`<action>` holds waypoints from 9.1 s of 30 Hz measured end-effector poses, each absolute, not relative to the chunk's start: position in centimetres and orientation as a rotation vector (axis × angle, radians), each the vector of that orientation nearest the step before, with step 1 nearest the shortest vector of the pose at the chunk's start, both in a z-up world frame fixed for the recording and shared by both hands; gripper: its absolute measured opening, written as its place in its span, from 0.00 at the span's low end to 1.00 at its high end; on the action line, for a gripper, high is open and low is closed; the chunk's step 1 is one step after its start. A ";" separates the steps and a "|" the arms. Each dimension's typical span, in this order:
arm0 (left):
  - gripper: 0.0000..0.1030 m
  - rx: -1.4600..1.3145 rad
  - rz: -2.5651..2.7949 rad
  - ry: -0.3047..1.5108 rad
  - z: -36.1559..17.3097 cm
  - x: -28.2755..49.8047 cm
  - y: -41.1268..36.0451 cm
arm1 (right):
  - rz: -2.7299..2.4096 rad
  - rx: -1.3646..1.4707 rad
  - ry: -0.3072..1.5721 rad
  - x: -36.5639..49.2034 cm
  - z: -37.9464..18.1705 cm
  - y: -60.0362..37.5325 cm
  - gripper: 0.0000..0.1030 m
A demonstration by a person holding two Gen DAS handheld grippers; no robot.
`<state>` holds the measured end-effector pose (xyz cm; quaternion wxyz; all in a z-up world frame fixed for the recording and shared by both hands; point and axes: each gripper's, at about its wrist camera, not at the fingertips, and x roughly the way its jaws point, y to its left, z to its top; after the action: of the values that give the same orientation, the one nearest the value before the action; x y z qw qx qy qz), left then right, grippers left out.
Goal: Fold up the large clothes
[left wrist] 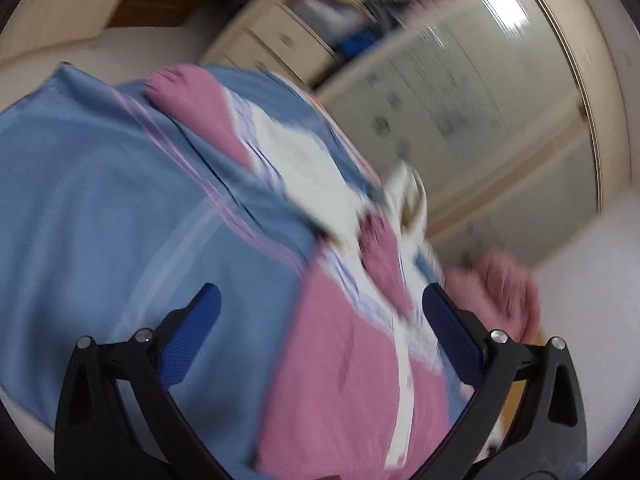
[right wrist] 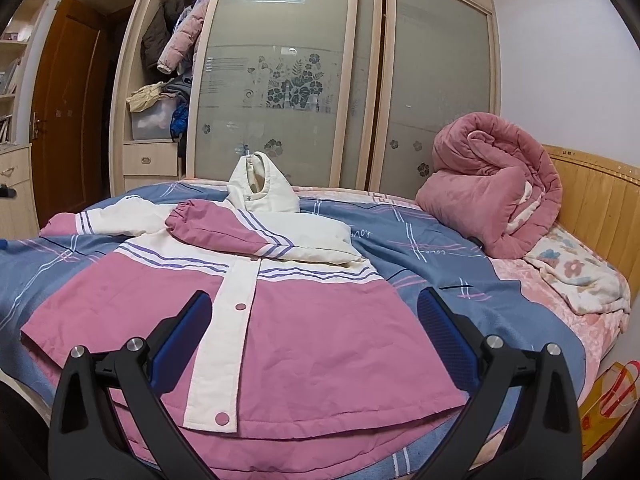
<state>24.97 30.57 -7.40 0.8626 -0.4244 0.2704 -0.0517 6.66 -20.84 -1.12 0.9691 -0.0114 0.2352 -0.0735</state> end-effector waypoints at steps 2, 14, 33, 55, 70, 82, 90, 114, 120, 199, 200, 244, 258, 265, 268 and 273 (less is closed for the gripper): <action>0.98 -0.970 -0.059 0.505 -7.8 26.3 35.3 | -0.156 -0.029 0.472 6.6 -1.1 -20.8 0.99; 0.97 -1.071 0.074 0.547 -12.7 40.7 49.5 | -0.184 -0.040 0.486 7.0 -1.4 -21.0 0.99; 0.24 -1.117 0.081 0.582 -18.7 49.5 52.9 | -0.203 -0.157 0.539 9.2 -2.8 -18.2 0.99; 0.23 0.140 -0.384 0.527 1.4 50.9 -1.9 | -0.155 -0.027 0.514 8.1 -2.4 -20.6 0.99; 0.98 0.011 -0.367 0.560 -1.7 35.7 -1.7 | -0.112 0.098 0.496 6.9 -1.7 -23.5 0.99; 0.98 0.091 -0.050 0.282 1.1 8.3 4.4 | -0.048 0.045 0.458 6.0 -0.5 -21.3 0.99; 0.98 0.138 -0.070 0.314 0.4 8.8 2.5 | -0.060 0.011 0.462 5.9 -0.4 -20.6 0.99; 0.98 0.109 -0.090 0.347 -0.5 10.1 1.6 | -0.073 0.005 0.470 5.8 -0.7 -21.1 0.99; 0.98 0.103 -0.093 0.349 -0.4 10.1 1.7 | -0.076 0.009 0.471 5.8 -0.6 -21.3 0.99; 0.98 -0.149 -0.188 0.373 -0.5 10.7 8.9 | 0.359 0.605 0.807 48.5 -1.0 -19.3 0.14; 0.98 -0.146 -0.187 0.374 -0.5 10.8 8.8 | 0.339 0.590 0.775 48.1 0.4 -20.7 0.14; 0.98 -0.110 -0.007 0.336 1.5 10.6 7.2 | -0.128 -0.090 0.400 3.8 1.8 -20.6 0.99; 0.98 0.123 -0.031 0.374 0.2 11.7 1.9 | -0.074 -0.118 0.439 5.0 1.0 -18.7 0.99; 0.98 0.163 -0.035 0.372 0.0 11.9 0.5 | -0.080 -0.125 0.432 4.9 1.1 -18.8 0.99; 0.98 0.171 -0.040 0.365 0.0 11.8 0.3 | -0.084 -0.119 0.432 4.9 1.1 -18.9 0.99; 0.98 0.154 -0.032 0.369 0.1 11.9 0.9 | -0.081 -0.133 0.428 5.0 1.0 -18.5 0.99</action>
<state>11.86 0.94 0.06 0.9799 0.0766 0.1834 -0.0160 4.96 -18.50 1.04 0.9742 -0.0657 0.2123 -0.0403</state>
